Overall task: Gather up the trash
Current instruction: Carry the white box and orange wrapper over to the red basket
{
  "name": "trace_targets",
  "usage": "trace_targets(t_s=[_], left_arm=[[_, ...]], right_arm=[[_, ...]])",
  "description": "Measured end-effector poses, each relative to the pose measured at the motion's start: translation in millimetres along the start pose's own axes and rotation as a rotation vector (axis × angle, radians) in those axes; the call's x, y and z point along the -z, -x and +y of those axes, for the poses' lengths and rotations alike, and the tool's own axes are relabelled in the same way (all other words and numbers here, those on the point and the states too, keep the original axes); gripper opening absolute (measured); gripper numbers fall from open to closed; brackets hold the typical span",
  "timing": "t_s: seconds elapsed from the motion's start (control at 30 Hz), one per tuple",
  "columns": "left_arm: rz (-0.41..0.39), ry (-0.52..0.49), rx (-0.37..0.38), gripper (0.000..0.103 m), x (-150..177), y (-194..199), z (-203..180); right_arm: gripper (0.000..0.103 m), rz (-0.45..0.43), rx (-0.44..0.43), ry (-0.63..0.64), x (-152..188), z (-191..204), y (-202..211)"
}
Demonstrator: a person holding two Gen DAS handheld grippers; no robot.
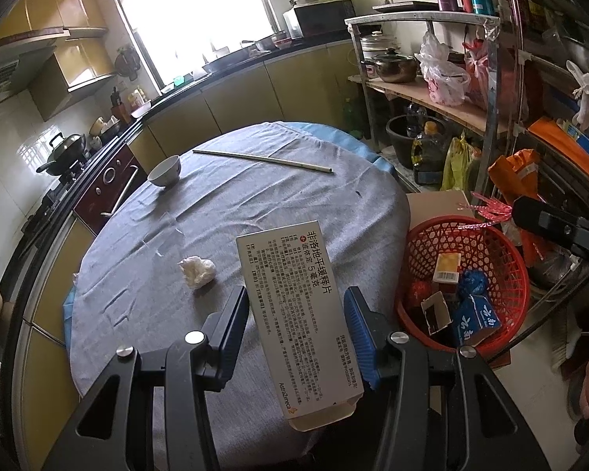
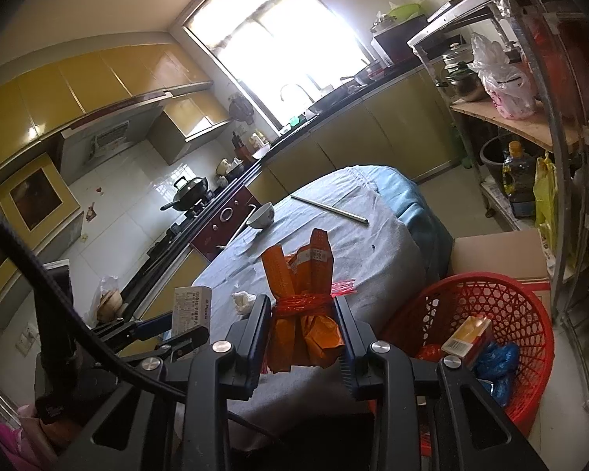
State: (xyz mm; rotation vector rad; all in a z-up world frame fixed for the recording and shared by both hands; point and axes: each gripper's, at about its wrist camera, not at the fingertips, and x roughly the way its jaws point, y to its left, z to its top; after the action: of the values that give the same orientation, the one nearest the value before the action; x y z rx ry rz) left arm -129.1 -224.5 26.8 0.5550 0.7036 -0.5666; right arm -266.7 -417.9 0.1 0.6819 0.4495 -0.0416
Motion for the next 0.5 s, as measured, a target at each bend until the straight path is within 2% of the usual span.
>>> trace_targets(t_s=[0.5], left_arm=[[0.008,-0.024,0.003,0.052,0.0,-3.6,-7.1]], right_arm=[[0.034,-0.009,0.011,-0.023,3.2,-8.8,3.2]])
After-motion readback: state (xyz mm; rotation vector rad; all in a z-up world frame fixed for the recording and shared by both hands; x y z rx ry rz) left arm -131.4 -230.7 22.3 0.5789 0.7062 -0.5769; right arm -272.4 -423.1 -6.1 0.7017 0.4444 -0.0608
